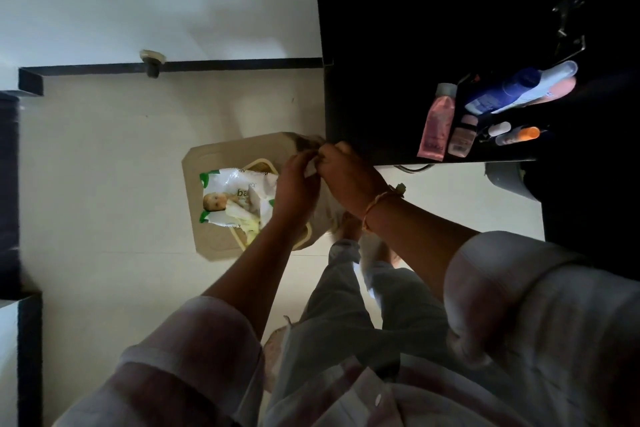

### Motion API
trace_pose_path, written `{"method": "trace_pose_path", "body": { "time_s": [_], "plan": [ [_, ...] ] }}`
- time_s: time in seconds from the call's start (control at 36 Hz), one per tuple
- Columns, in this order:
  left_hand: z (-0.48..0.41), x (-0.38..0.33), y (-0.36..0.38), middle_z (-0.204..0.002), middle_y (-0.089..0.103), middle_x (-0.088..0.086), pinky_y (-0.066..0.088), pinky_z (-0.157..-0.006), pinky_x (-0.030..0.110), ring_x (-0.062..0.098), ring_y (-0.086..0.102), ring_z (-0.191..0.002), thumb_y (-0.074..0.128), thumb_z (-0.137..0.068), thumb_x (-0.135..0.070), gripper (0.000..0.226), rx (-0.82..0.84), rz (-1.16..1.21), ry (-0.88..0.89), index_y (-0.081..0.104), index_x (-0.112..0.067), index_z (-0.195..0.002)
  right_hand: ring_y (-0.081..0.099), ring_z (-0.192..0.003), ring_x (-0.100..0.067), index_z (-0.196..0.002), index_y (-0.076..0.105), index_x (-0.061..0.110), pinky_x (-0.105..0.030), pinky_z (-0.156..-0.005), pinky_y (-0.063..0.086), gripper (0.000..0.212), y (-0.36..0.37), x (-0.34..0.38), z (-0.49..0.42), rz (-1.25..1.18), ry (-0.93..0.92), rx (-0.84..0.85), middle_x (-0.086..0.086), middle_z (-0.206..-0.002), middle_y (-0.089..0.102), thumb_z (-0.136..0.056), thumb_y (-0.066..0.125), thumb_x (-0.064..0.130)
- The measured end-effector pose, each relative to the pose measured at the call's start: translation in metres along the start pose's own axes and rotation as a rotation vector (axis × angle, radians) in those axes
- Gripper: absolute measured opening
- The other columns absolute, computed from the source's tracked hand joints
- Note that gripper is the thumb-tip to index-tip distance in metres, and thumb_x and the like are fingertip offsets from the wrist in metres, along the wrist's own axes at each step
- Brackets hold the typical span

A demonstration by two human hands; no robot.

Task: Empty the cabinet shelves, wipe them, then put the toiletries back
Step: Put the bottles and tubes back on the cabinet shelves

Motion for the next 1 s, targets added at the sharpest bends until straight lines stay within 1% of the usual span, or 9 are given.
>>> {"method": "trace_pose_path", "body": {
  "time_s": [0.06, 0.11, 0.22, 0.39, 0.47, 0.69, 0.81, 0.92, 1.0],
  "plan": [
    [0.009, 0.015, -0.001, -0.121, 0.065, 0.006, 0.051, -0.092, 0.031, 0.019, 0.062, -0.108, 0.060, -0.089, -0.005, 0.040, -0.010, 0.109, -0.100, 0.060, -0.014, -0.127, 0.048, -0.117, -0.027, -0.117, 0.065, 0.010, -0.030, -0.087, 0.047, 0.026, -0.001, 0.010, 0.007, -0.051, -0.062, -0.019, -0.008, -0.127, 0.054, -0.096, 0.051, 0.009],
    [0.017, 0.027, -0.004, -0.112, 0.068, 0.001, 0.053, -0.083, 0.022, 0.013, 0.066, -0.099, 0.065, -0.088, -0.007, 0.036, -0.029, 0.249, -0.189, 0.062, -0.014, -0.124, 0.052, -0.115, -0.028, -0.113, 0.067, 0.008, -0.030, -0.091, 0.047, 0.023, 0.001, 0.011, 0.008, -0.168, -0.020, -0.026, -0.010, -0.125, 0.056, -0.094, 0.053, 0.008],
    [0.036, 0.048, -0.020, -0.094, 0.071, -0.007, 0.052, -0.071, 0.014, -0.002, 0.067, -0.081, 0.074, -0.083, -0.010, 0.030, -0.095, 0.382, -0.287, 0.070, -0.013, -0.112, 0.059, -0.107, -0.030, -0.116, 0.061, 0.006, -0.027, -0.084, 0.044, 0.022, 0.015, 0.020, 0.007, -0.303, 0.037, 0.057, -0.013, -0.126, 0.054, -0.097, 0.052, 0.010],
    [0.063, 0.096, -0.072, -0.108, 0.072, -0.004, 0.052, -0.092, 0.031, 0.013, 0.066, -0.102, 0.067, -0.085, -0.012, 0.024, -0.283, 0.109, -0.335, 0.072, -0.021, -0.107, 0.057, -0.115, -0.030, -0.128, 0.055, 0.011, -0.036, -0.095, 0.048, 0.032, 0.044, 0.052, 0.016, -0.308, -0.018, 0.193, -0.012, -0.133, 0.052, -0.095, 0.053, 0.009],
    [0.068, 0.109, -0.088, -0.113, 0.071, 0.002, 0.048, -0.097, 0.028, 0.016, 0.064, -0.107, 0.065, -0.087, -0.009, 0.024, -0.323, -0.003, -0.321, 0.072, -0.015, -0.109, 0.056, -0.113, -0.033, -0.123, 0.057, 0.010, -0.037, -0.093, 0.047, 0.028, 0.052, 0.061, 0.021, -0.275, -0.031, 0.214, -0.012, -0.131, 0.052, -0.096, 0.051, 0.011],
    [0.060, 0.119, -0.086, -0.120, 0.066, 0.013, 0.044, -0.098, 0.033, 0.029, 0.059, -0.113, 0.070, -0.082, -0.006, 0.032, -0.223, -0.235, -0.183, 0.067, -0.004, -0.115, 0.056, -0.115, -0.033, -0.133, 0.054, 0.015, -0.041, -0.094, 0.049, 0.043, 0.063, 0.073, 0.027, -0.213, -0.087, 0.244, -0.011, -0.133, 0.053, -0.091, 0.052, 0.010],
    [0.062, 0.119, -0.083, -0.134, 0.057, 0.014, 0.038, -0.106, 0.033, 0.028, 0.050, -0.126, 0.075, -0.080, -0.009, 0.055, -0.189, -0.264, -0.197, 0.057, -0.005, -0.131, 0.053, -0.119, -0.034, -0.130, 0.056, 0.015, -0.046, -0.096, 0.050, 0.037, 0.054, 0.072, 0.027, -0.173, -0.088, 0.220, -0.012, -0.137, 0.051, -0.093, 0.051, 0.014],
    [0.067, 0.107, -0.083, -0.141, 0.051, 0.012, 0.036, -0.110, 0.038, 0.027, 0.043, -0.134, 0.076, -0.081, -0.014, 0.062, -0.171, -0.320, -0.177, 0.051, -0.007, -0.137, 0.054, -0.116, -0.031, -0.124, 0.057, 0.014, -0.045, -0.091, 0.052, 0.032, 0.035, 0.065, 0.030, -0.151, -0.089, 0.172, -0.010, -0.133, 0.051, -0.092, 0.053, 0.016],
    [0.068, 0.084, -0.080, -0.144, 0.049, 0.011, 0.036, -0.112, 0.040, 0.026, 0.042, -0.136, 0.075, -0.082, -0.020, 0.061, -0.173, -0.401, -0.103, 0.051, -0.008, -0.137, 0.046, -0.127, -0.030, -0.133, 0.050, 0.014, -0.042, -0.102, 0.046, 0.038, 0.023, 0.056, 0.036, -0.111, -0.081, 0.178, -0.011, -0.141, 0.045, -0.096, 0.052, 0.023]
  ]
}}
Point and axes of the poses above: each hand's wrist, its own z-axis away from the middle knuckle, its own y-axis out of the palm, x = y × z, the point moved 10 cm from there along -z, towards the middle knuckle
